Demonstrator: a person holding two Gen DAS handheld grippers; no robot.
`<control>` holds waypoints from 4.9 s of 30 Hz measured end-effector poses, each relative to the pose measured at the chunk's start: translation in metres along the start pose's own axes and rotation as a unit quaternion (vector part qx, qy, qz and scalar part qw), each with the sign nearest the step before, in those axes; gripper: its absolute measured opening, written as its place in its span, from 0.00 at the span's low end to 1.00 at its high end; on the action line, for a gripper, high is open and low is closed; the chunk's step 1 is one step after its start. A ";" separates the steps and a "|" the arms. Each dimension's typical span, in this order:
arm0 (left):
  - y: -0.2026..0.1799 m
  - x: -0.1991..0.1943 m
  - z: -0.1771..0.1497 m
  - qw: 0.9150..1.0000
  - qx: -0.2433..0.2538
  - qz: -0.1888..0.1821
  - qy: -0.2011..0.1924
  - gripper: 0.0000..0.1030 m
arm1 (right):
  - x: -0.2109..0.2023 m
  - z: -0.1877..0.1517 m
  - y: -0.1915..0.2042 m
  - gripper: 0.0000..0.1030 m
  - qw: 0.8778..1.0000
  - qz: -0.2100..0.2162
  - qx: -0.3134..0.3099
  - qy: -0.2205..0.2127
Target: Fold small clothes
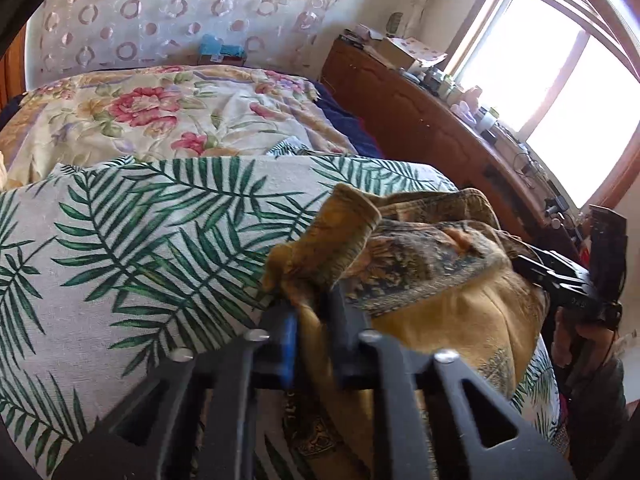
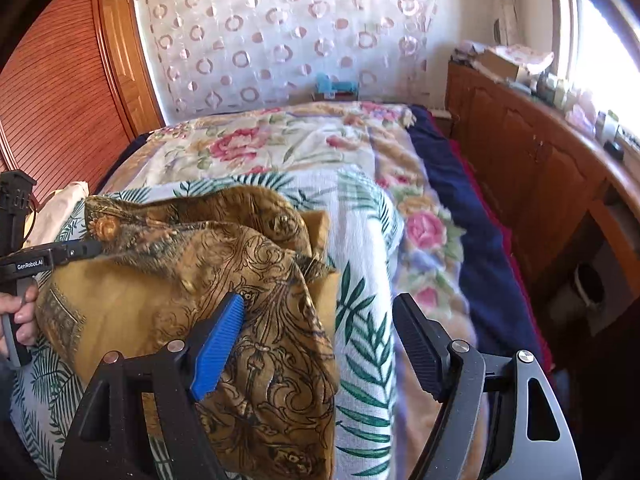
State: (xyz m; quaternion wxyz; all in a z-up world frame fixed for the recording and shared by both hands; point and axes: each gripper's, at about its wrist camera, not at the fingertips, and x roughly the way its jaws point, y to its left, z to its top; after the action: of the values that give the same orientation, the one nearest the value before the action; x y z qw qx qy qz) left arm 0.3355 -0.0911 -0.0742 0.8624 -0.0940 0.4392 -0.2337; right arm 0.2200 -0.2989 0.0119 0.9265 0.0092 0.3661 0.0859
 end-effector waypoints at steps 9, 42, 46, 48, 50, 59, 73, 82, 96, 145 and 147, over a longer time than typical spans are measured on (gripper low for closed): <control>-0.002 -0.011 0.001 1.000 0.010 0.008 -0.014 0.09 | 0.027 0.013 -0.011 0.76 0.998 0.057 0.020 0.021; 0.009 -0.148 -0.019 0.987 0.024 0.052 -0.152 0.08 | 0.000 0.018 0.059 0.11 0.988 0.111 -0.069 -0.084; 0.031 -0.169 -0.028 0.983 0.009 0.071 -0.171 0.08 | 0.013 0.028 0.079 0.11 0.984 0.126 -0.092 -0.092; 0.045 -0.180 -0.033 0.980 -0.002 0.081 -0.180 0.08 | 0.019 0.034 0.093 0.11 0.981 0.135 -0.106 -0.095; 0.062 -0.192 -0.041 0.978 -0.018 0.089 -0.188 0.08 | 0.026 0.042 0.110 0.11 0.977 0.143 -0.124 -0.098; 0.123 -0.232 -0.070 0.960 -0.069 0.135 -0.236 0.08 | 0.068 0.084 0.173 0.11 0.954 0.172 -0.218 -0.116; 0.216 -0.239 -0.113 0.936 -0.179 0.167 -0.253 0.08 | 0.146 0.160 0.306 0.11 0.902 0.186 -0.372 -0.111; 0.228 -0.230 -0.139 0.923 -0.219 0.202 -0.242 0.08 | 0.230 0.183 0.392 0.16 0.873 0.225 -0.428 -0.059; 0.226 -0.227 -0.147 0.925 -0.219 0.219 -0.220 0.08 | 0.256 0.201 0.359 0.59 0.914 0.229 -0.332 -0.046; 0.039 -0.228 -0.161 0.947 0.000 0.260 -0.189 0.85 | 0.003 -0.044 0.172 0.84 0.974 0.146 -0.132 -0.110; 0.024 -0.227 -0.161 0.949 0.013 0.251 -0.189 0.85 | -0.013 -0.054 0.163 0.87 0.977 0.135 -0.122 -0.115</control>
State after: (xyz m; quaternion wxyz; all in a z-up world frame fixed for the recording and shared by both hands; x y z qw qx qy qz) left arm 0.0992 0.0473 -0.0169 0.9615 -0.0123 0.2743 0.0068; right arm 0.1490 -0.1428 -0.0058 0.9365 -0.0450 0.2395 0.2523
